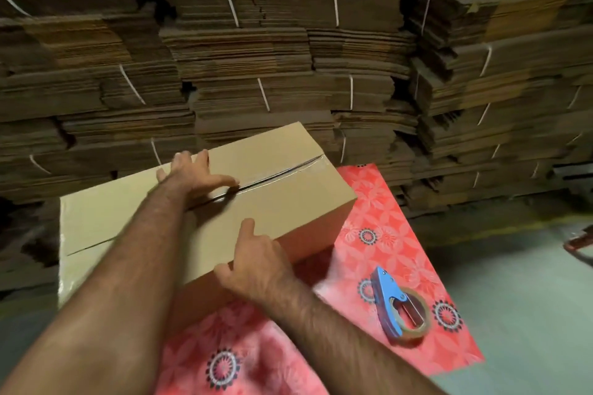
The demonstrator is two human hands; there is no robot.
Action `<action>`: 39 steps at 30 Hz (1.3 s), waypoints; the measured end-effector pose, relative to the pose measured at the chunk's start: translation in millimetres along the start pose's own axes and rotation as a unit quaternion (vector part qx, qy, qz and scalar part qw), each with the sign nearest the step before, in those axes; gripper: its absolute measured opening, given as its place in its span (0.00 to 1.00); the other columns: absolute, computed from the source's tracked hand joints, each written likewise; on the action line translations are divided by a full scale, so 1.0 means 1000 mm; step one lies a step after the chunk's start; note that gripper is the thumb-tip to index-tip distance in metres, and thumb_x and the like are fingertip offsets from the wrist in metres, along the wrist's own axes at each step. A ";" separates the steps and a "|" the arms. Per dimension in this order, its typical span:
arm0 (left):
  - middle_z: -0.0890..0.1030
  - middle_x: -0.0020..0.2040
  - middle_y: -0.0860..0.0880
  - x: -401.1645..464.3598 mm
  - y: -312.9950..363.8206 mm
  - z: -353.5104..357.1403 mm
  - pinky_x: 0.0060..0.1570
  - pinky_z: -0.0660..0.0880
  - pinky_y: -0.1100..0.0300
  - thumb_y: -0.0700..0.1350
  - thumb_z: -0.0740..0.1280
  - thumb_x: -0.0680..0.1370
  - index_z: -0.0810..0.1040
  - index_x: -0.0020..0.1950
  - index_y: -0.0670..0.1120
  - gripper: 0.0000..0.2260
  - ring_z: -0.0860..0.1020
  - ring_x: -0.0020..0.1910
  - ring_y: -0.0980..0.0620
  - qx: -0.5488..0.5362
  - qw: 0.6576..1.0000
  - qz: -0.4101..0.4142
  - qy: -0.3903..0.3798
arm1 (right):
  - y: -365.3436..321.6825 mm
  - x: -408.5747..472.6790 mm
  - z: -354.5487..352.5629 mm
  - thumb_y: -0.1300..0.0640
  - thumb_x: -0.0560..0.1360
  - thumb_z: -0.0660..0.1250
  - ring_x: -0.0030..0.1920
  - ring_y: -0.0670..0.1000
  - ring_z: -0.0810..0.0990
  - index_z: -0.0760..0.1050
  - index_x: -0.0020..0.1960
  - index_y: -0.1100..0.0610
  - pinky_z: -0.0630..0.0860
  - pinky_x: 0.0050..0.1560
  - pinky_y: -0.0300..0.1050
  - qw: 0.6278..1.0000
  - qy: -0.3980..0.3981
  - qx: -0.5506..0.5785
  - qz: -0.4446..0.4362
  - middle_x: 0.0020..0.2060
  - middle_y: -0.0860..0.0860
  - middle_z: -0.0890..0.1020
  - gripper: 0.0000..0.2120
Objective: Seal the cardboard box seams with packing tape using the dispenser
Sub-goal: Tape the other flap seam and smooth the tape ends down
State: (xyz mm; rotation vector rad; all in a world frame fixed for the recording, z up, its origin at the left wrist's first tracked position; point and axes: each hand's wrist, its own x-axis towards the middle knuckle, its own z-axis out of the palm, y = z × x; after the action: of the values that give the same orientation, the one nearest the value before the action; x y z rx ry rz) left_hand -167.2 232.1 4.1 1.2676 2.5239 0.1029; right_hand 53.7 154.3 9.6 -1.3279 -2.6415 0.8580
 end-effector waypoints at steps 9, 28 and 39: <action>0.72 0.71 0.40 -0.050 -0.027 0.012 0.69 0.67 0.43 0.71 0.55 0.68 0.71 0.70 0.41 0.42 0.69 0.71 0.43 -0.119 0.984 0.088 0.102 | -0.001 0.067 -0.054 0.39 0.74 0.64 0.58 0.60 0.80 0.77 0.60 0.55 0.71 0.47 0.49 0.986 0.014 -0.164 -0.035 0.56 0.56 0.82 0.24; 0.68 0.76 0.58 -0.156 -0.122 0.065 0.74 0.61 0.43 0.76 0.69 0.61 0.73 0.73 0.57 0.44 0.65 0.75 0.58 -0.069 0.962 0.235 0.119 | -0.012 0.172 -0.044 0.32 0.78 0.56 0.68 0.59 0.70 0.72 0.70 0.47 0.64 0.66 0.64 0.967 -0.038 -0.253 0.001 0.68 0.54 0.74 0.28; 0.66 0.77 0.57 -0.163 -0.122 0.071 0.75 0.56 0.39 0.75 0.68 0.59 0.72 0.74 0.57 0.45 0.63 0.76 0.56 -0.096 0.963 0.237 0.084 | 0.013 0.119 -0.028 0.42 0.82 0.54 0.79 0.56 0.55 0.56 0.80 0.45 0.60 0.75 0.58 0.983 -0.011 -0.183 -0.026 0.80 0.54 0.58 0.27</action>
State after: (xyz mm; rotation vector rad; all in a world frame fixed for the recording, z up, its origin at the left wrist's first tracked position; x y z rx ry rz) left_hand -148.6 23.7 -47.7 1.8140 2.2146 0.5682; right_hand -3.7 263.0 4.2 -1.3110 -2.9402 0.3913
